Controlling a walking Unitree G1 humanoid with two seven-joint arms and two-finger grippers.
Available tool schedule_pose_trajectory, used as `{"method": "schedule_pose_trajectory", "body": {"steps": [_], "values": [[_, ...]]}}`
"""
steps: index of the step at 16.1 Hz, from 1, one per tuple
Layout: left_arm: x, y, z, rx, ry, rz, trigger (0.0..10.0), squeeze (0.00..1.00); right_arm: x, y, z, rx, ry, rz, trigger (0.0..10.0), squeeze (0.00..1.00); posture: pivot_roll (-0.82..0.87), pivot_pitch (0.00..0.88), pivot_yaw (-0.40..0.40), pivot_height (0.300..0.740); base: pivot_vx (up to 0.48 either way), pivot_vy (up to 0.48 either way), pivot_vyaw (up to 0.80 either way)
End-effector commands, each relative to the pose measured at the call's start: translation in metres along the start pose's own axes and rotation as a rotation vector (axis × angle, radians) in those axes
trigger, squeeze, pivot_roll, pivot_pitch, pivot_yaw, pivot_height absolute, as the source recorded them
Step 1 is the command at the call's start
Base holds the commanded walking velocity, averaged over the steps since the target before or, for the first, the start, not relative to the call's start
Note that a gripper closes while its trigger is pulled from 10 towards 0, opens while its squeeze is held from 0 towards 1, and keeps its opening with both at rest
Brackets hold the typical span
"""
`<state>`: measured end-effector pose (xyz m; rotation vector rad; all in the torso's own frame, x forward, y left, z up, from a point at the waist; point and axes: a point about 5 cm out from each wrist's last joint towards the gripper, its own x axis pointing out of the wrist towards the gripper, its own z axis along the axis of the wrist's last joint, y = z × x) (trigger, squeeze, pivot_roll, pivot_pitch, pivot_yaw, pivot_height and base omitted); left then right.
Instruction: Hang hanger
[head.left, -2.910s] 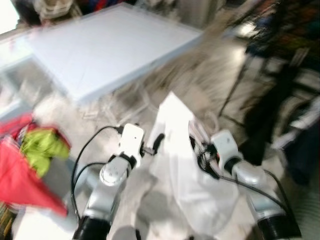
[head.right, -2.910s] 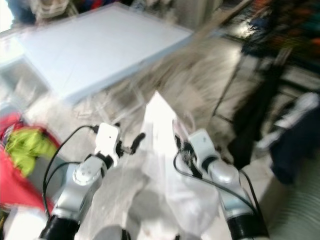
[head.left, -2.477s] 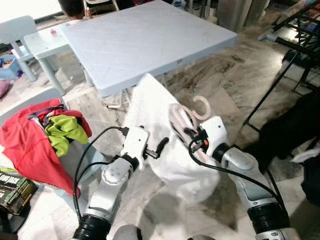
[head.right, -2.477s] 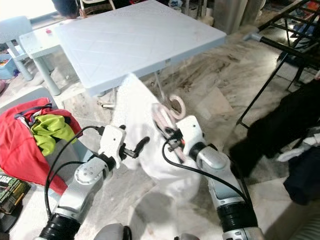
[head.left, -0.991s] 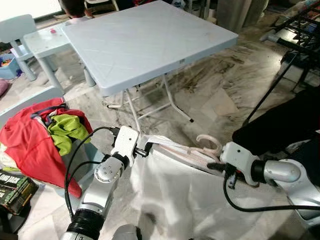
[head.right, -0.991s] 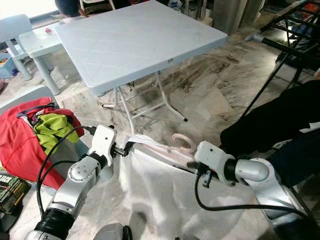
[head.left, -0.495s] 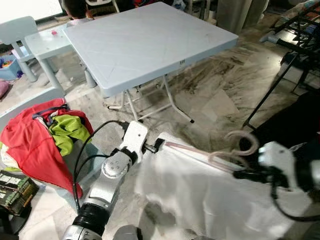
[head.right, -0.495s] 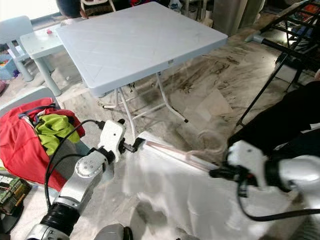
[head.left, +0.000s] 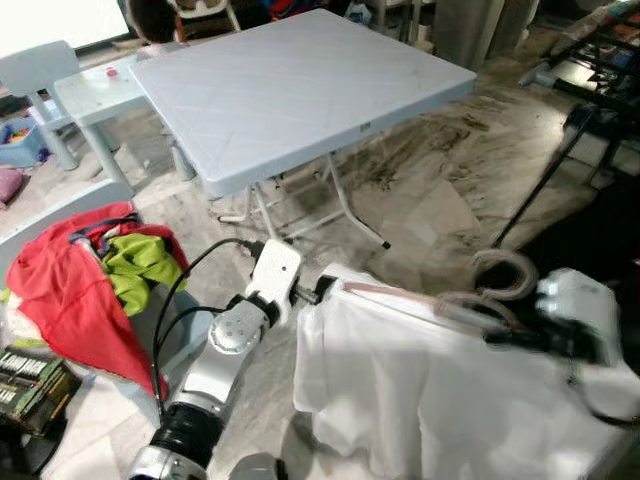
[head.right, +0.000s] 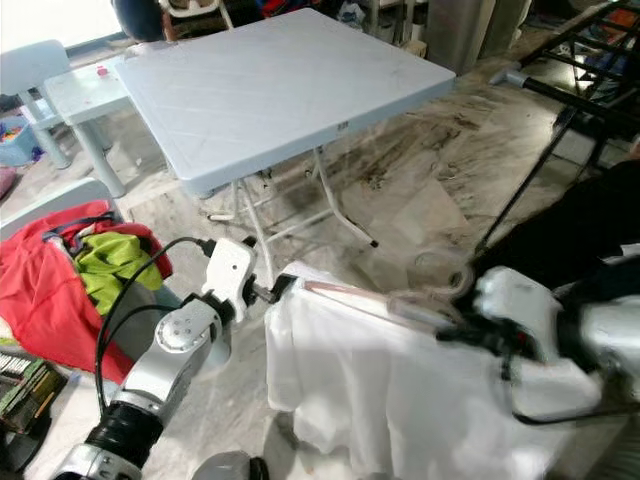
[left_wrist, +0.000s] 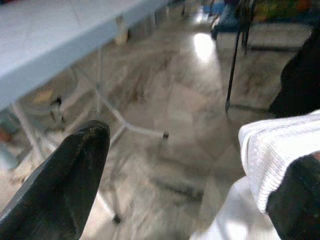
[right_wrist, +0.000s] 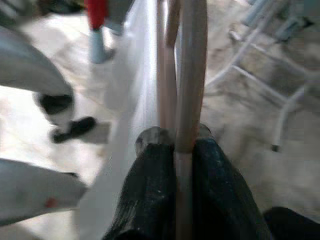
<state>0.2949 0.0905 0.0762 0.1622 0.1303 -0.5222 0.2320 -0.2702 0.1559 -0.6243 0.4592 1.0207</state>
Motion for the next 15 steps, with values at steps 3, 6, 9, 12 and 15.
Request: {"method": "schedule_pose_trajectory", "body": {"steps": [3,6,9,12,15], "values": [[-0.017,0.045,-0.011,-0.019,0.056,0.229,10.0,0.0,0.04,-0.004,-0.016,0.033,0.08,-0.245,10.0,0.0,-0.11,0.0,0.05,0.74,0.0,0.0,0.0],[-0.016,0.042,-0.008,-0.016,0.035,0.233,10.0,0.0,0.08,0.006,-0.016,0.042,0.1,-0.336,10.0,0.0,-0.11,0.0,0.051,0.74,0.0,0.0,0.0],[-0.016,0.046,-0.002,-0.005,0.011,0.264,10.0,0.0,0.1,0.021,-0.027,-0.029,0.175,-0.312,10.0,0.0,-0.1,0.0,0.046,0.74,0.0,0.0,0.0],[-0.022,0.058,-0.005,0.009,0.03,0.309,10.0,0.0,0.079,0.027,-0.047,-0.045,0.213,-0.251,10.0,0.0,-0.1,0.0,0.041,0.74,0.0,0.0,0.0],[-0.027,0.067,-0.009,0.013,0.049,0.332,10.0,0.0,0.029,0.017,-0.074,-0.016,0.306,-0.277,10.0,0.0,-0.12,0.0,0.044,0.74,0.0,0.0,0.0]]}}
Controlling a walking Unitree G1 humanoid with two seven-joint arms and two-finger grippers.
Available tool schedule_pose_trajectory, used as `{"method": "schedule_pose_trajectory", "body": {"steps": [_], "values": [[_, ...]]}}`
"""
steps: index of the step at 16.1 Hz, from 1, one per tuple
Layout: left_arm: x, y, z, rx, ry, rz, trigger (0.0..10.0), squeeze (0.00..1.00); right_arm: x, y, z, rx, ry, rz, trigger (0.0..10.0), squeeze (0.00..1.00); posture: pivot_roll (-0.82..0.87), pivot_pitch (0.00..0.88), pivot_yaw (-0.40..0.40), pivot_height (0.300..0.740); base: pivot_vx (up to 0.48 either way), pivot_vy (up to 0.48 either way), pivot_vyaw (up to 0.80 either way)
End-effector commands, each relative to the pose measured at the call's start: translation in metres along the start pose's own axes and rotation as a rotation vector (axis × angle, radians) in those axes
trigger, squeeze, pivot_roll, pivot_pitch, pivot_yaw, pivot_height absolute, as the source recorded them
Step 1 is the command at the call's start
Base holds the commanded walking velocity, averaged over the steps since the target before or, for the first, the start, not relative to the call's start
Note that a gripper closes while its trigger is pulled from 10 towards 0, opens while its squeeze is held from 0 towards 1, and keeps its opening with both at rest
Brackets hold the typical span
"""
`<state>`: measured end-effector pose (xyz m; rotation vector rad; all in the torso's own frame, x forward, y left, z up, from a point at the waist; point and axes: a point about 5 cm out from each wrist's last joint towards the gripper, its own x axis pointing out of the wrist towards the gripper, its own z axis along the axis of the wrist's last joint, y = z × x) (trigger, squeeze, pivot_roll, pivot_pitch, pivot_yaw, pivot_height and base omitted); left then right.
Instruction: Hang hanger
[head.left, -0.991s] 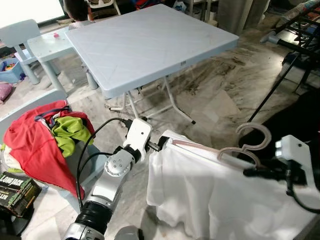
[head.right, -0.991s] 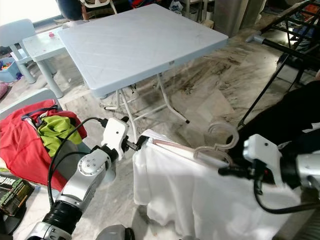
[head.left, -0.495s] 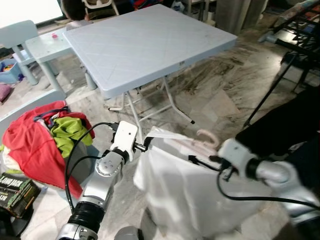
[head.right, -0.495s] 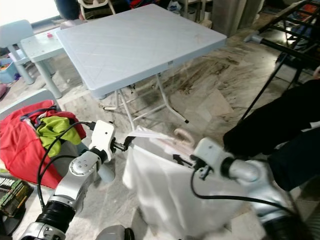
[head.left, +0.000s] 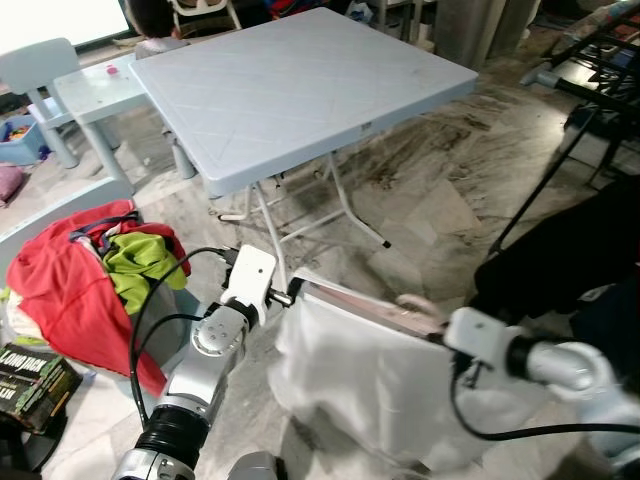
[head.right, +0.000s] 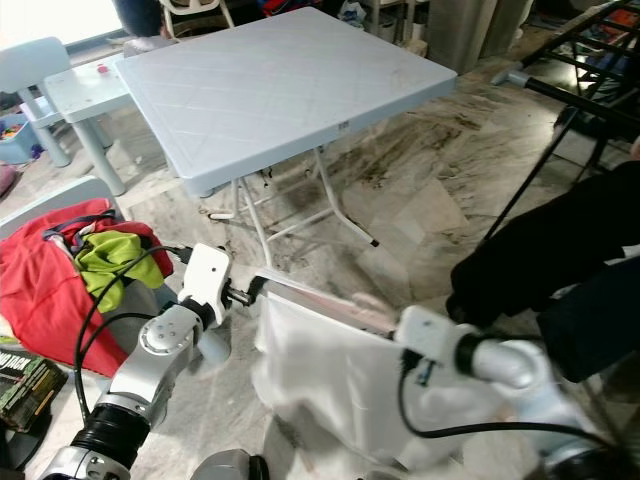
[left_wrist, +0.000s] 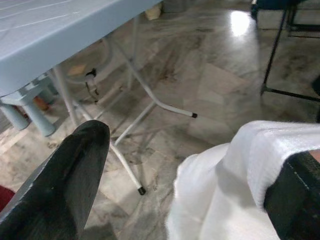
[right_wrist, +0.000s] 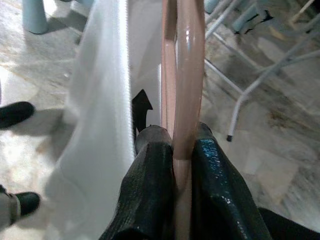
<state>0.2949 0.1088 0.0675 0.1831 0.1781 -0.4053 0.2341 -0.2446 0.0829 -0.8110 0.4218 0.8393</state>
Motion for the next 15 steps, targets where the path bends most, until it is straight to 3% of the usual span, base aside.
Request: {"method": "schedule_pose_trajectory", "body": {"steps": [1,3,6,7,9,12,14,15], "values": [[-0.014,0.055,0.001,0.007,-0.007,0.221,10.0,0.0,-0.061,-0.03,-0.063,0.088,0.316,-0.135,10.0,0.0,-0.12,0.0,0.049,0.74,0.0,0.0,0.0],[-0.013,0.055,0.001,0.006,-0.005,0.218,10.0,0.0,-0.069,-0.034,-0.065,0.088,0.323,-0.139,10.0,0.0,-0.13,0.0,0.054,0.74,0.0,0.0,0.0],[-0.009,0.054,-0.001,0.001,0.016,0.204,10.0,0.0,-0.091,-0.035,-0.039,0.109,0.135,-0.027,10.0,0.0,-0.14,0.0,0.067,0.74,0.0,0.0,0.0],[-0.009,0.055,-0.002,0.001,0.018,0.205,10.0,0.0,-0.097,-0.032,-0.035,0.109,0.117,0.02,10.0,0.0,-0.15,0.0,0.068,0.74,0.0,0.0,0.0],[-0.011,0.062,-0.003,0.003,0.027,0.218,10.0,0.0,-0.129,-0.034,-0.041,0.121,0.161,0.115,10.0,0.0,-0.16,0.0,0.069,0.74,0.0,0.0,0.0],[-0.011,0.064,-0.004,-0.007,0.034,0.222,10.0,0.0,-0.149,-0.049,-0.032,0.15,0.104,0.106,10.0,0.0,-0.16,0.0,0.075,0.74,0.0,0.0,0.0],[-0.008,0.058,-0.006,-0.021,0.043,0.195,10.0,0.0,-0.153,-0.06,0.0,0.163,-0.06,0.132,10.0,0.0,-0.16,0.0,0.077,0.74,0.0,0.0,0.0],[-0.007,0.054,-0.008,-0.029,0.051,0.175,10.0,0.0,-0.153,-0.07,0.022,0.174,-0.192,0.115,10.0,0.0,-0.15,0.0,0.075,0.74,0.0,0.0,0.0]]}}
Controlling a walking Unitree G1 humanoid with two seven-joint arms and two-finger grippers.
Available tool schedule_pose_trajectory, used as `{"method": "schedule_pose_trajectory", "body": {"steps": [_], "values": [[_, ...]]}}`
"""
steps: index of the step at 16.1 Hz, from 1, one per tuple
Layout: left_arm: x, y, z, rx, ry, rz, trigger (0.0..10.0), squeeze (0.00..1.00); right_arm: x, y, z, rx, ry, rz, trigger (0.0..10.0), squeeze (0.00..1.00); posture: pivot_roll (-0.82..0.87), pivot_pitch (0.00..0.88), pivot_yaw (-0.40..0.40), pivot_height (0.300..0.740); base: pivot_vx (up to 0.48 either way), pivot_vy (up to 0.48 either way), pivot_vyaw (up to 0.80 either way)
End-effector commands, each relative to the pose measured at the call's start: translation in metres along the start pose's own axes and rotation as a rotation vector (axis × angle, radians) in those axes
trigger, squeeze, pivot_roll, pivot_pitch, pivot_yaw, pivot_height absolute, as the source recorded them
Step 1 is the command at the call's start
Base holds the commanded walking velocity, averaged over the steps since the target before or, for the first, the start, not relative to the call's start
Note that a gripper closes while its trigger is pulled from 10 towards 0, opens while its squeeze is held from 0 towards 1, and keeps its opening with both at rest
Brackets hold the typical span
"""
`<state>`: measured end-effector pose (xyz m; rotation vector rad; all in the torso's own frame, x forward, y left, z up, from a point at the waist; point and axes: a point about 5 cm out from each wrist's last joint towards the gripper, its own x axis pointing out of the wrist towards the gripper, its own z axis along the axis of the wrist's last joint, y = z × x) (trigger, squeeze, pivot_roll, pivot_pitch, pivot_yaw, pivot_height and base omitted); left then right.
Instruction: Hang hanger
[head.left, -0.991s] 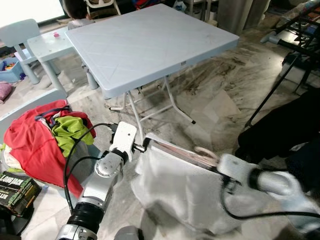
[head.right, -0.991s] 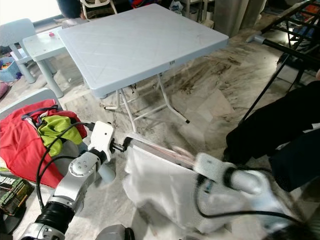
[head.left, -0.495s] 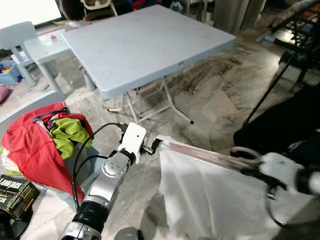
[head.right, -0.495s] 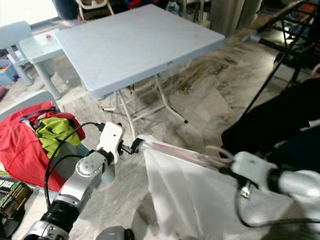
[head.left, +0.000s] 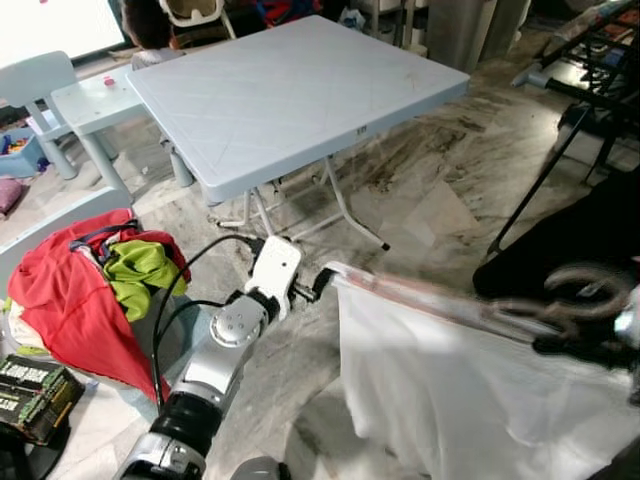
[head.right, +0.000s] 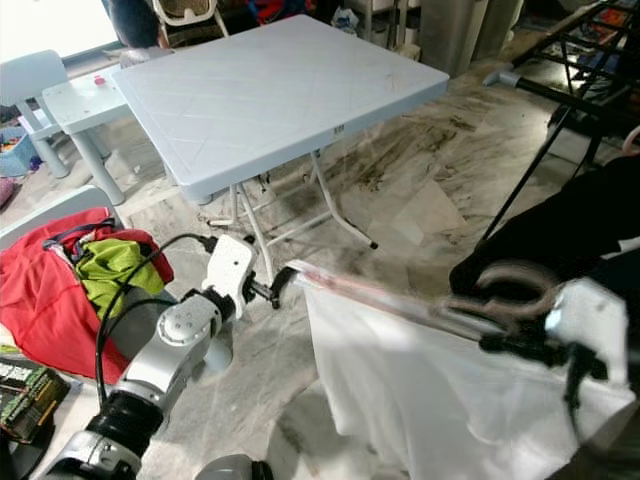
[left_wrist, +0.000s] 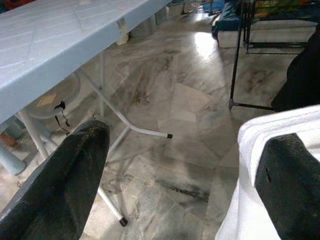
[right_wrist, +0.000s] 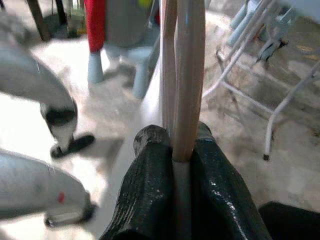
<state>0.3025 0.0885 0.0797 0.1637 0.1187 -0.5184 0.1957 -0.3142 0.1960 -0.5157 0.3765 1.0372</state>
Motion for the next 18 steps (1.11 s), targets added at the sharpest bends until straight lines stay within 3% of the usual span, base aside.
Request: {"method": "schedule_pose_trajectory", "body": {"steps": [1,5,6,7,8,13,18], "values": [[-0.028,0.062,-0.025,-0.036,0.121,0.272,10.0,0.0,-0.024,-0.017,0.026,-0.006,-0.056,-0.081,10.0,0.0,-0.15,0.0,0.075,0.74,0.0,0.0,0.0],[-0.026,0.049,-0.026,-0.066,0.105,0.238,10.0,0.0,0.013,-0.032,0.043,0.055,-0.322,-0.229,10.0,0.0,-0.14,0.0,0.063,0.74,0.0,0.0,0.0],[-0.026,0.045,-0.025,-0.077,0.09,0.219,10.0,0.0,0.022,-0.033,0.045,0.053,-0.342,-0.244,10.0,0.0,-0.13,0.0,0.061,0.74,0.0,0.0,0.0],[-0.026,0.044,-0.024,-0.084,0.08,0.215,4.5,0.0,0.027,-0.032,0.045,0.053,-0.338,-0.24,10.0,0.0,-0.13,0.0,0.058,0.74,0.0,0.0,0.0],[-0.027,0.044,-0.022,-0.088,0.058,0.211,0.0,0.0,0.03,-0.031,0.042,0.051,-0.313,-0.237,10.0,0.0,-0.13,0.0,0.054,0.74,0.0,0.0,0.0],[-0.027,0.045,-0.017,-0.095,0.002,0.205,0.0,0.0,0.033,-0.038,0.038,0.046,-0.258,-0.282,10.0,0.0,-0.13,0.0,0.048,0.74,0.0,0.0,0.0],[-0.028,0.043,-0.015,-0.102,-0.026,0.2,0.0,0.0,0.047,-0.039,0.037,0.059,-0.279,-0.308,10.0,0.0,-0.13,0.0,0.05,0.74,0.0,0.0,0.0]]}}
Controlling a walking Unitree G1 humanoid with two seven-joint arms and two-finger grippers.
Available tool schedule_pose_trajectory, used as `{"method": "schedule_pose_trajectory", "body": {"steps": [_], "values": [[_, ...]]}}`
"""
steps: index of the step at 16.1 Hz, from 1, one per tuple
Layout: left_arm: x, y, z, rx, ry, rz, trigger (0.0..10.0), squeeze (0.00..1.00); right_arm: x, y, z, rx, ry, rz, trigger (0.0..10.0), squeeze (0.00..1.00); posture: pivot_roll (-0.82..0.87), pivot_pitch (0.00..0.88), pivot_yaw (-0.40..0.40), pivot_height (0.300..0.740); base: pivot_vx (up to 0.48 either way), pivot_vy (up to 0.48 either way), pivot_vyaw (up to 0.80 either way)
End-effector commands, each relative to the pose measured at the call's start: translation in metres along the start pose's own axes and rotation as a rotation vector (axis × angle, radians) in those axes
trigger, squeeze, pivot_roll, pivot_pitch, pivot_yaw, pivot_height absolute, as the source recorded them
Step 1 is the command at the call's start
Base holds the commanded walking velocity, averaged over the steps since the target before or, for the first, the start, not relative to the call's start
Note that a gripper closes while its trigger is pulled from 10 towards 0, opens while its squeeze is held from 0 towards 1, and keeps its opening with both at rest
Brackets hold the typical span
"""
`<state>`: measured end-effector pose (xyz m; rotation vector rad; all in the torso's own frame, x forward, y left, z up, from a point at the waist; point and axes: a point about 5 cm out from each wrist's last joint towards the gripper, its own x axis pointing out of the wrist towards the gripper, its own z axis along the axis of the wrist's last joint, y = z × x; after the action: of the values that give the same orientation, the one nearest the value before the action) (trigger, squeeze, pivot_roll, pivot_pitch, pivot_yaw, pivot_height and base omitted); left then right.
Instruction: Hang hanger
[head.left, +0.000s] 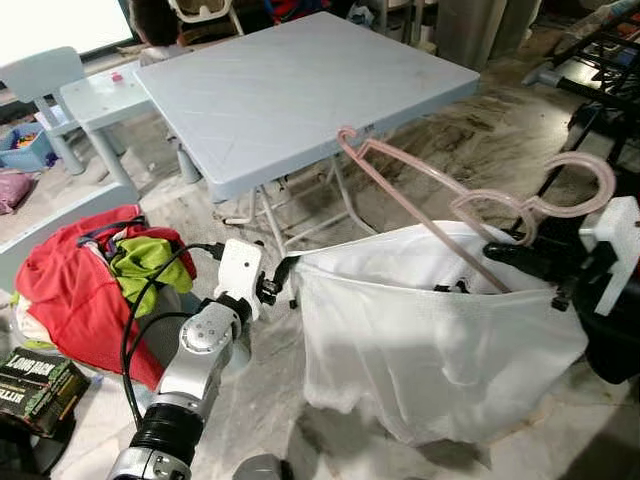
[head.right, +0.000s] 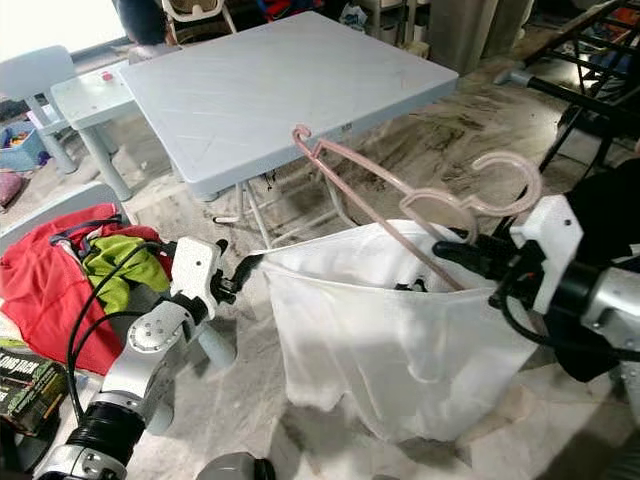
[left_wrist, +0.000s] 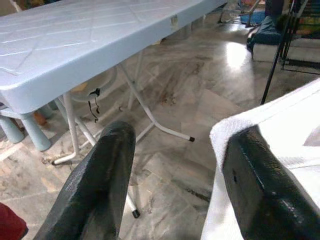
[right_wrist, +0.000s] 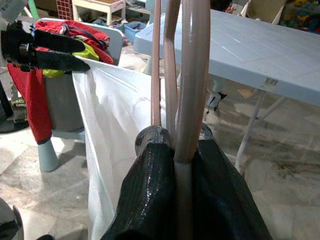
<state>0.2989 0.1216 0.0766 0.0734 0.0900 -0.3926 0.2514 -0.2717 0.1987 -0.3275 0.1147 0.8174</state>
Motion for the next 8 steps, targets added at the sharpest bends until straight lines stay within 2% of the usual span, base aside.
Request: {"method": "schedule_pose_trajectory", "body": {"steps": [1,8], "values": [[-0.0075,0.0193,-0.003,-0.011,0.005,0.076,0.0,0.0,-0.0022,-0.0073,0.0083,-0.038,-0.012,-0.04,10.0,0.0,-0.13,0.0,0.047,0.74,0.0,0.0,0.0],[-0.0053,0.0093,-0.0028,-0.056,-0.014,0.025,0.0,0.0,-0.0004,-0.0065,0.0059,-0.041,-0.001,-0.044,10.0,0.0,-0.14,0.0,0.048,0.74,0.0,0.0,0.0]]}}
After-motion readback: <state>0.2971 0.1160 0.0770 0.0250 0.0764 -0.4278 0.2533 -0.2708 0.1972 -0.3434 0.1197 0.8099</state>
